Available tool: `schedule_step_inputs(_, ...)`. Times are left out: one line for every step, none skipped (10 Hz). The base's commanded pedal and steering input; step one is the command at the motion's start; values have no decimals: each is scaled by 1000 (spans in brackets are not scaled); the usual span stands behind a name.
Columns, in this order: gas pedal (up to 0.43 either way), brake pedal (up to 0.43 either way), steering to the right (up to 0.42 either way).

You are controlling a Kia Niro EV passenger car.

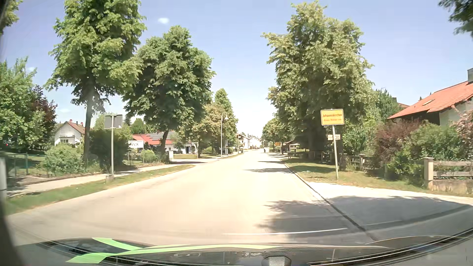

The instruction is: Follow the waypoints while adhering to traffic rules and regulations

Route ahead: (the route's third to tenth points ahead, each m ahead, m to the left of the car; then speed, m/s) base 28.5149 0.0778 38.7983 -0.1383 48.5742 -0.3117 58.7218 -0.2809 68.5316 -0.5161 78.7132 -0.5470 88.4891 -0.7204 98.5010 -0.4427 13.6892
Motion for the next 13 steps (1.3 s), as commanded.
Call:
schedule_step_inputs(189,0,8)
schedule_step_inputs(189,0,6)
schedule_step_inputs(189,0,6)
schedule_step_inputs(189,0,6)
schedule_step_inputs(189,0,6)
schedule_step_inputs(189,0,6)
schedule_step_inputs(189,0,6)
schedule_step_inputs(189,0,6)
schedule_step_inputs(189,0,6)
schedule_step_inputs(189,0,6)
schedule_step_inputs(189,0,1)
schedule_step_inputs(189,0,1)
schedule_step_inputs(189,0,1)
